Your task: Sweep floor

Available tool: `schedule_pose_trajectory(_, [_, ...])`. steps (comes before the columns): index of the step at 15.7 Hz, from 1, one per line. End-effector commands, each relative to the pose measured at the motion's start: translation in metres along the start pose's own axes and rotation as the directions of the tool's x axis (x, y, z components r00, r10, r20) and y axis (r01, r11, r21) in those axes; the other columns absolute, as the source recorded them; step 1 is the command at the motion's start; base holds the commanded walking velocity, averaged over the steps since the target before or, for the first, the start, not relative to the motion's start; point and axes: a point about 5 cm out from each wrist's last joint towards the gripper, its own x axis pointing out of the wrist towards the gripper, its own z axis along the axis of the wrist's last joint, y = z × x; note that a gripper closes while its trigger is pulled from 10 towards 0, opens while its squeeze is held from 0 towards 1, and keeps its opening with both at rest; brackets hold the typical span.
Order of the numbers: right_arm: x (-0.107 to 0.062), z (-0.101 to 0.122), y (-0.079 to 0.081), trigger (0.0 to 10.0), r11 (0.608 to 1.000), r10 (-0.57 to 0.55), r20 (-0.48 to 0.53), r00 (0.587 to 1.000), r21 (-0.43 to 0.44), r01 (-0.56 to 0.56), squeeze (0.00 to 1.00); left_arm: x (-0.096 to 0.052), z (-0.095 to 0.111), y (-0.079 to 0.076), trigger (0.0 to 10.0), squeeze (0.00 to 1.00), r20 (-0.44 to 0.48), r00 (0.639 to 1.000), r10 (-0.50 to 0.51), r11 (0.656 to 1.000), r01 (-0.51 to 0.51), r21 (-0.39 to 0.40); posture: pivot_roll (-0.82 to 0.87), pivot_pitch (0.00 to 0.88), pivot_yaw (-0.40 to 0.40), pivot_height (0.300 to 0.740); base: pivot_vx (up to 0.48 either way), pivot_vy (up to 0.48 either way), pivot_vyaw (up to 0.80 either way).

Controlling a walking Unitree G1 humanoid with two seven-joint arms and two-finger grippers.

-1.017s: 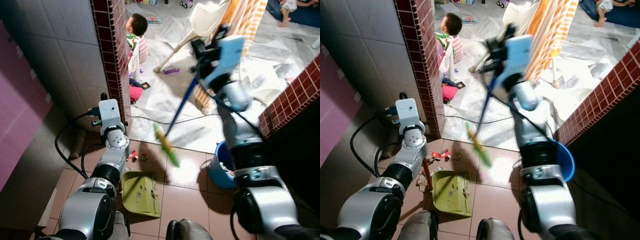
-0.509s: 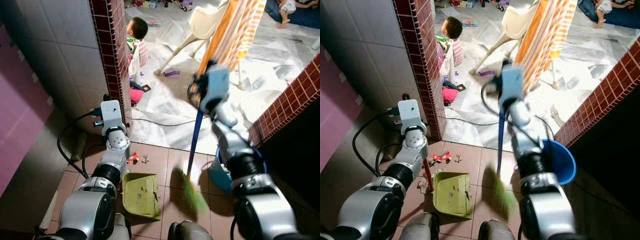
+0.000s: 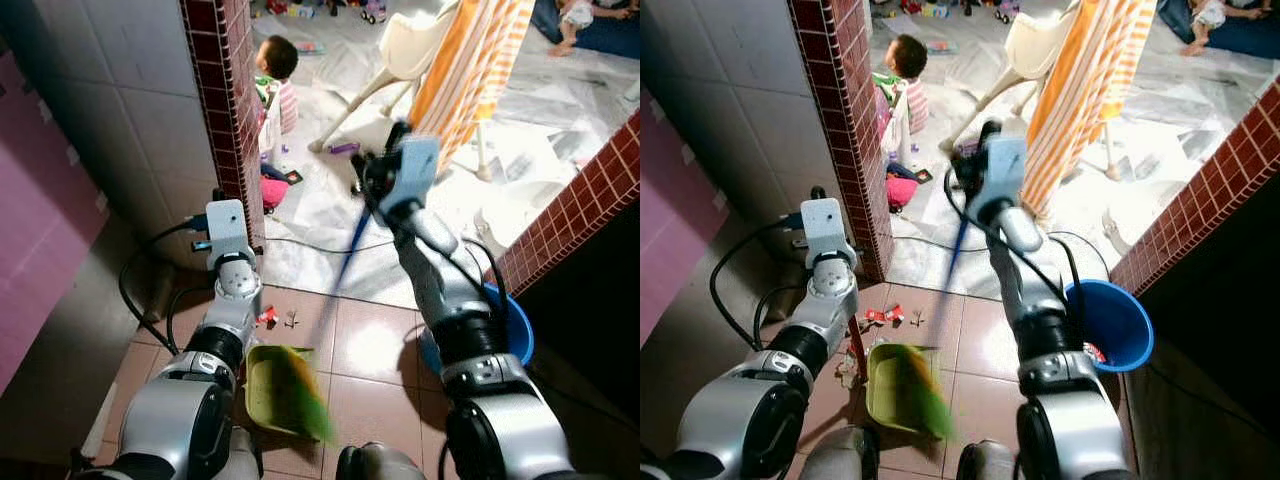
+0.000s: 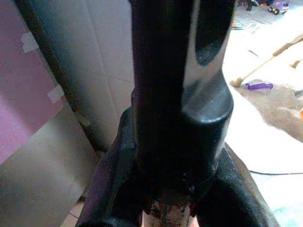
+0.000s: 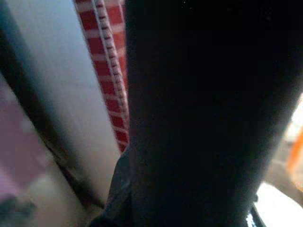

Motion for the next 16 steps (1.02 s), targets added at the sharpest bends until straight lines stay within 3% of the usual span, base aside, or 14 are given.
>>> schedule_pose_trajectory(1, [0.006,0.025,0.002,10.0,0.999,0.026,0.080,0.996,0.034,-0.029,0.00,-0.004,-0.012,-0.003,10.0,0.00,-0.066,0.998,-0.022,1.000,0.024,0.018,-0.09,0.024,-0.028,0.740,0.000,0.000,0.00])
schedule_pose_trajectory(5, [0.008,0.047,-0.005,10.0,0.999,0.032,0.159,0.987,-0.010,-0.031,0.00,-0.004,-0.012,-0.005,10.0,0.00,-0.076,0.996,-0.056,0.998,0.054,-0.031,-0.09,0.024,-0.028,0.740,0.000,0.000,0.00])
schedule_pose_trajectory(9, [0.008,0.073,-0.017,10.0,0.992,0.031,0.265,0.964,-0.128,0.004,0.00,-0.004,-0.012,-0.010,10.0,0.00,-0.089,0.990,-0.112,0.991,0.105,-0.082,-0.09,0.021,-0.022,0.740,0.000,0.000,0.00])
schedule_pose_trajectory(11, [0.005,0.084,-0.028,10.0,0.967,0.003,0.314,0.949,-0.244,0.078,0.00,-0.004,-0.012,-0.013,10.0,0.00,-0.100,0.981,-0.164,0.982,0.153,-0.112,-0.10,0.018,-0.022,0.740,0.000,0.000,0.00])
schedule_pose_trajectory(13, [0.000,0.088,-0.037,10.0,0.933,-0.027,0.353,0.935,-0.328,0.150,0.00,-0.005,-0.010,-0.017,10.0,0.00,-0.088,0.973,-0.211,0.970,0.198,-0.143,-0.10,0.017,-0.021,0.740,0.000,0.000,0.00])
schedule_pose_trajectory(14, [-0.005,0.082,-0.044,10.0,0.901,-0.051,0.350,0.935,-0.389,0.195,0.00,-0.005,-0.010,-0.018,10.0,0.00,-0.088,0.968,-0.234,0.963,0.218,-0.160,-0.10,0.017,-0.021,0.740,0.000,0.000,0.00])
schedule_pose_trajectory(16, [-0.012,0.064,-0.054,10.0,0.885,-0.096,0.307,0.947,-0.409,0.222,0.00,-0.004,-0.005,-0.019,10.0,0.00,-0.064,0.962,-0.266,0.954,0.253,-0.159,-0.10,0.017,-0.021,0.740,0.000,0.000,0.00])
